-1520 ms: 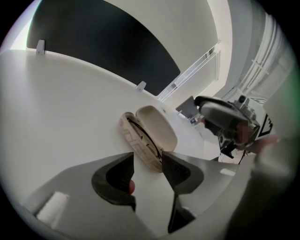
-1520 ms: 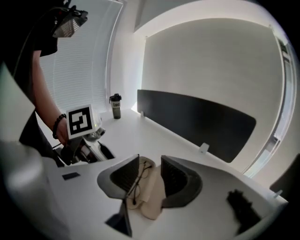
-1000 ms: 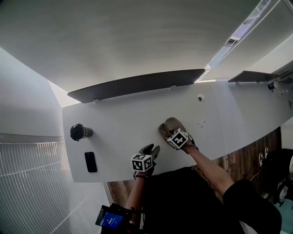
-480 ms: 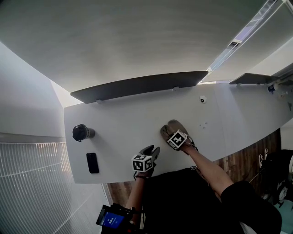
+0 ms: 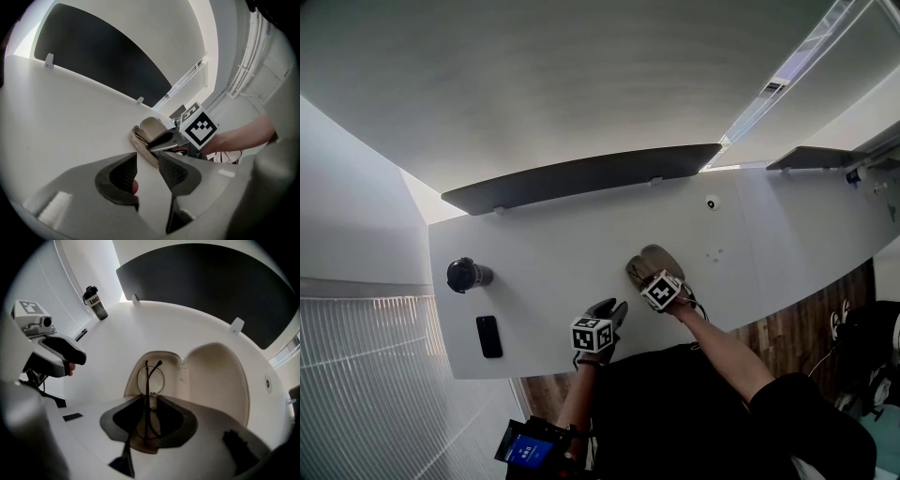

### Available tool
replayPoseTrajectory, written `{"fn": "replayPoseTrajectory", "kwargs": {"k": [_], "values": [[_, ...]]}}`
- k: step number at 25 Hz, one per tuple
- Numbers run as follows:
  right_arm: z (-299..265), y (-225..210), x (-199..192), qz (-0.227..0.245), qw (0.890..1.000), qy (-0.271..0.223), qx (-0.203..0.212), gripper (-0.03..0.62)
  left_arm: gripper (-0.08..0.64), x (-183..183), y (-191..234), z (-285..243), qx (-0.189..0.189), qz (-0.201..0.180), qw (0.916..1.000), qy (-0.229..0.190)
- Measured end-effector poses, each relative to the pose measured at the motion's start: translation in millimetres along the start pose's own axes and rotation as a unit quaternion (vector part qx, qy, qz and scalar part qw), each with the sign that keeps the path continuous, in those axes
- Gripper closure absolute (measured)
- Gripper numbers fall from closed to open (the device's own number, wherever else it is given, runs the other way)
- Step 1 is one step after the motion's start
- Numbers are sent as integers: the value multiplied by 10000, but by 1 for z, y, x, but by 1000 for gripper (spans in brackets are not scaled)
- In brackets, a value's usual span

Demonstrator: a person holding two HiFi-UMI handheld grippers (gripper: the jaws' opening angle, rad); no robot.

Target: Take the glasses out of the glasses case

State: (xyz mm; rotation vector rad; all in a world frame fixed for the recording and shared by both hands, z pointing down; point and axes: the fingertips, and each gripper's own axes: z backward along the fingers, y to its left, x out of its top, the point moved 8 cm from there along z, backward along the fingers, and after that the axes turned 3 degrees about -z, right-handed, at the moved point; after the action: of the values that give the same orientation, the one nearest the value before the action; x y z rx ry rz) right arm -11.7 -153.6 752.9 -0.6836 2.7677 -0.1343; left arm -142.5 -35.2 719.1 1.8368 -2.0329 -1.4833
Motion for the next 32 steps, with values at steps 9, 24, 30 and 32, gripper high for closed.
{"fn": "replayPoseTrajectory", "kwargs": {"k": [9, 24, 30, 32], "values": [[26, -9, -2, -370, 9975, -598, 41, 500, 410, -3, -8, -5, -34, -87, 9999, 93], [127, -29, -74, -3177, 8424, -3401, 2716, 501, 426, 8, -40, -20, -297, -290, 9990, -162], [141, -30, -132, -3498, 7795, -4158, 3117, 500, 430, 4, -50, -22, -464, -483, 9973, -310], [147, -33, -142, -3645, 7490, -4471, 3259, 500, 430, 3, -54, -24, -493, -434, 9973, -331]]}}
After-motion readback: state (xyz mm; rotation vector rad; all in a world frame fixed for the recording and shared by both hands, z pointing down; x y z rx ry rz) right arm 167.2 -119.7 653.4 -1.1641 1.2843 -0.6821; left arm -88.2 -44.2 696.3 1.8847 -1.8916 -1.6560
